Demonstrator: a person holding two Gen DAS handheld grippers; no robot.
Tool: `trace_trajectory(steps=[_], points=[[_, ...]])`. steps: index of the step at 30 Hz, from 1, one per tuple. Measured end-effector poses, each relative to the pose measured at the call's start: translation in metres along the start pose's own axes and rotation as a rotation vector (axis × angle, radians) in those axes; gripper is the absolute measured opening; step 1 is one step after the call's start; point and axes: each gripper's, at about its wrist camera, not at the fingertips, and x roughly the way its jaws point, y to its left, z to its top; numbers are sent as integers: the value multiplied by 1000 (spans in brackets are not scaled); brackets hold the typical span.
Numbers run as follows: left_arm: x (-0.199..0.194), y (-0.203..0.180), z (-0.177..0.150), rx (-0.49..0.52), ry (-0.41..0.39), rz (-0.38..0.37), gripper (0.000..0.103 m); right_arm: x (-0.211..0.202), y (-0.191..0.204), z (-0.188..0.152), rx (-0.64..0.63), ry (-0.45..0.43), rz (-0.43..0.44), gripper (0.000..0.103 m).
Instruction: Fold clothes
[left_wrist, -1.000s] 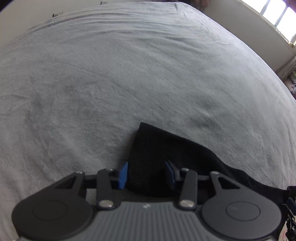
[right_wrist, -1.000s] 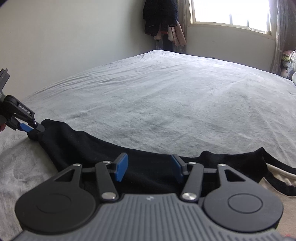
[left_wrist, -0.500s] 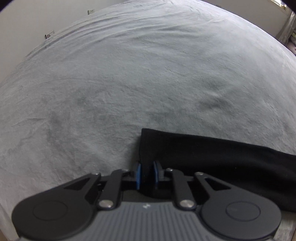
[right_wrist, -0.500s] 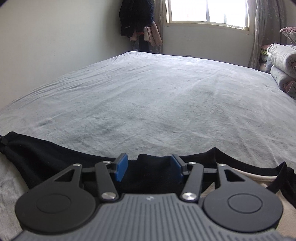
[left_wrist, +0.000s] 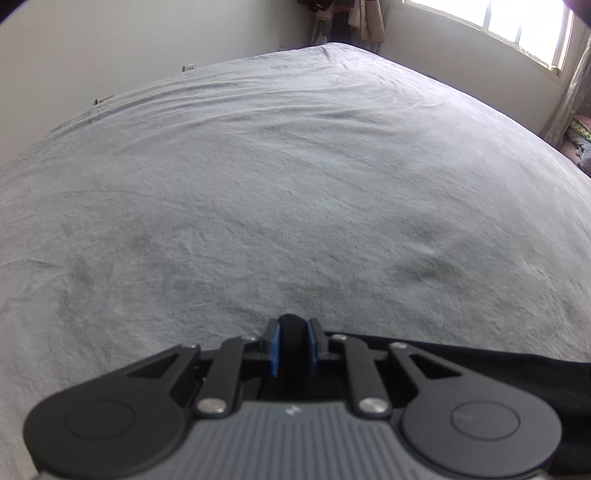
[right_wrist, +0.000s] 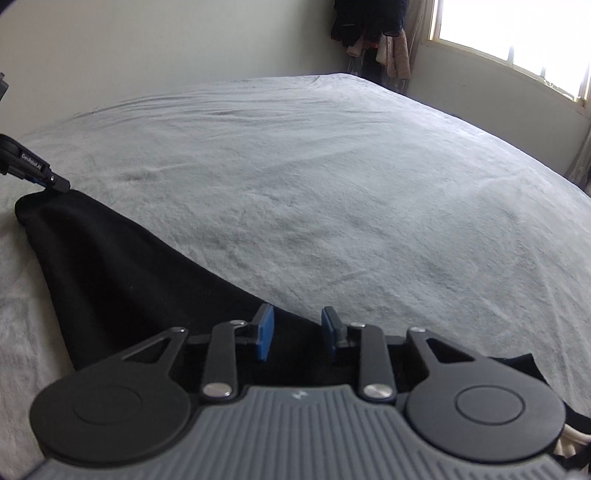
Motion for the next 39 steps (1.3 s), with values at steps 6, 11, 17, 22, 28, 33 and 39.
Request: trace_trajectory(steps=[6,11,17,22,28,33,39], points=[[-17,4,-3,-11,-167,-2,6,-5,11,2,26,-158,-93,0],[-5,-4,-6,42,-102,29,25,5,15,-1,32,-89,-116,13],[-17,6,-8,-13,-107,-30,33,-38,48,-12,-7,-173,67,38],[-19,12,-12,-58,-91,-89,33,-67,87,-21,-103,-209,230,38],[-9,11,-19,-65,-52,-130,33,-58,125,-13,-218,-180,288,38],[-6,11,-20,-62,-46,-136,33,-36,139,-2,-258,-141,259,32],[-4,26,-18,-133,-28,-195,32,-17,141,8,-263,-117,210,22]])
